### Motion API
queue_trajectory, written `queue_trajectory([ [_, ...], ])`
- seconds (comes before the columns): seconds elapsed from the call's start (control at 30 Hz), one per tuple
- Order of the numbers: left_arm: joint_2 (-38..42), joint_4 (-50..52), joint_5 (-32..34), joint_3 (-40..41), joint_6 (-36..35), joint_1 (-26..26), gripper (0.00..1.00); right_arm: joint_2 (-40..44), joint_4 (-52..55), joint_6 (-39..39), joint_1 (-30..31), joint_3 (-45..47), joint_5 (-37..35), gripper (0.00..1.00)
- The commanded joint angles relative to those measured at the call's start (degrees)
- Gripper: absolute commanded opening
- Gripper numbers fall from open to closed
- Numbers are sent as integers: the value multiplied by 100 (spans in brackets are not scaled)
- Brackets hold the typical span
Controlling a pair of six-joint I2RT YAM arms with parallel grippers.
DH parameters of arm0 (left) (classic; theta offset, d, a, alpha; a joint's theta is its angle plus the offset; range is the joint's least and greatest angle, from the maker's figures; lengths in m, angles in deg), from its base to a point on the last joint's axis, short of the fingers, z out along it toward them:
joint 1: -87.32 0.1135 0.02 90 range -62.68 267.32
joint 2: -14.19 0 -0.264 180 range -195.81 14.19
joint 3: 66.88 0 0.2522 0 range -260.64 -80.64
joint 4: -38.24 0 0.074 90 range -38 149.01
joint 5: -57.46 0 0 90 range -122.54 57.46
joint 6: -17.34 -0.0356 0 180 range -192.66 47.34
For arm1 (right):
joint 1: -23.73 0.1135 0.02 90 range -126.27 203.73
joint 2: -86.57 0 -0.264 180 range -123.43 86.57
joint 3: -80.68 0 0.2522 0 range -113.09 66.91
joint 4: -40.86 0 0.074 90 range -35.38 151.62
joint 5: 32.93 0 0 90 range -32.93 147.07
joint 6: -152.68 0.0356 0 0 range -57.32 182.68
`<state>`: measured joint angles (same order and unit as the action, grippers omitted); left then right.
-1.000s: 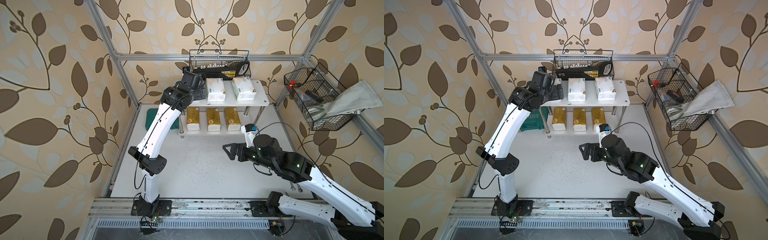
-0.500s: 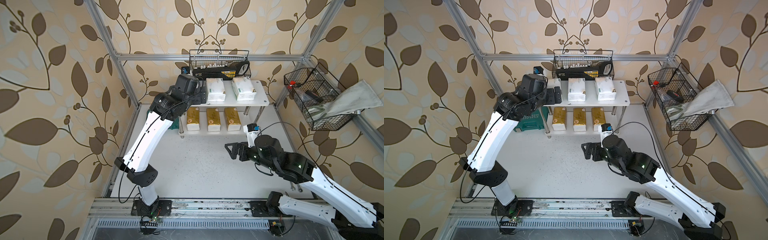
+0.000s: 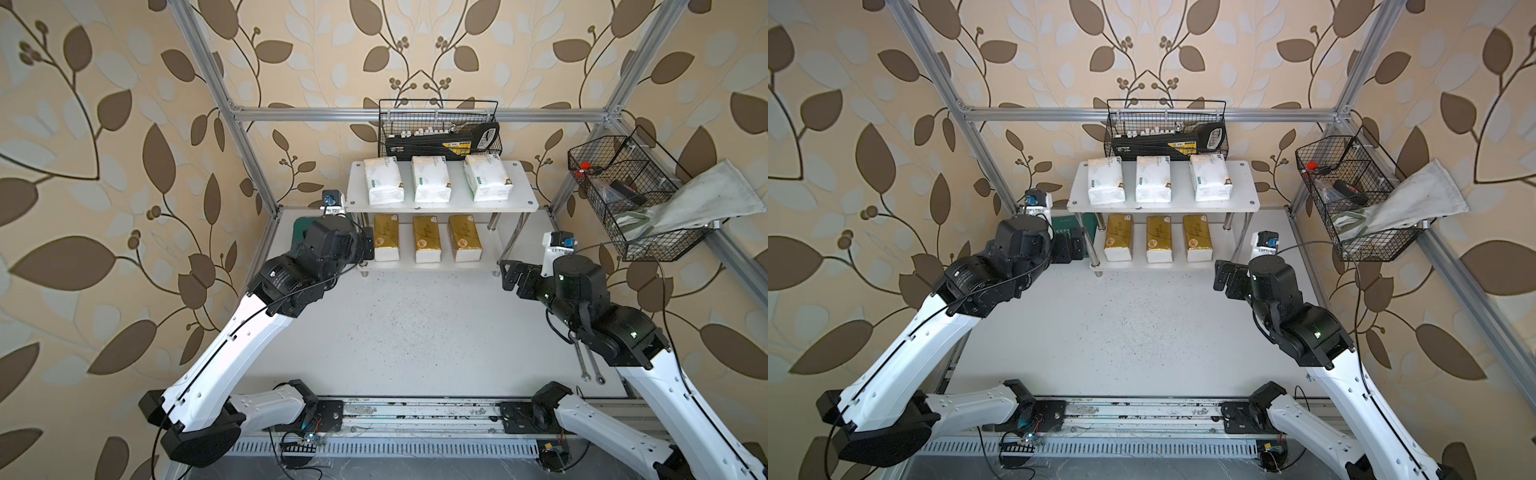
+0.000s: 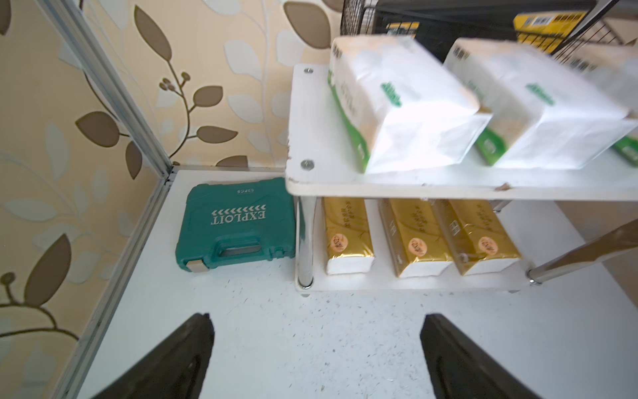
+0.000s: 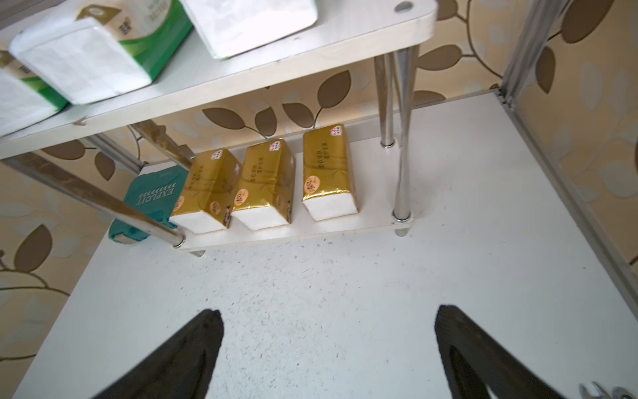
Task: Place the tissue boxes on the shelf by color
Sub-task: Reset both arms
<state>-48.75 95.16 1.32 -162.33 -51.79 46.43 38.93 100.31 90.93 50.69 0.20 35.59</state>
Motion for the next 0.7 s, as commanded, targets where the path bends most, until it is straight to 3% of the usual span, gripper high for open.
queue_trajectory([
  [0.0, 632, -1127, 786, 822, -450, 10, 99, -10, -181, -471, -359, 55, -233, 99],
  [0.13, 782, -1018, 1497, 1458, -942, 19, 99, 63, -824, -728, -859, 559, -444, 99],
  [0.23, 587, -796, 1922, 1755, -887, 221, 99, 184, -1677, -899, -1204, 1158, -537, 99],
  [0.33, 726, -1403, 1520, 2357, -859, 757, 99, 213, -2650, -1352, -1398, 1766, -932, 99],
  [0.43, 1071, -2692, 800, 3165, -1115, 1343, 99, 49, -3226, -1784, -1703, 2125, -1343, 99],
  [0.57, 1050, -4026, 341, 3854, -1427, 1895, 99, -311, -3796, -2064, -2041, 2511, -1506, 99],
  [0.67, 808, -4717, -41, 4270, -1510, 2326, 99, -667, -4411, -2146, -2135, 2891, -1182, 99],
])
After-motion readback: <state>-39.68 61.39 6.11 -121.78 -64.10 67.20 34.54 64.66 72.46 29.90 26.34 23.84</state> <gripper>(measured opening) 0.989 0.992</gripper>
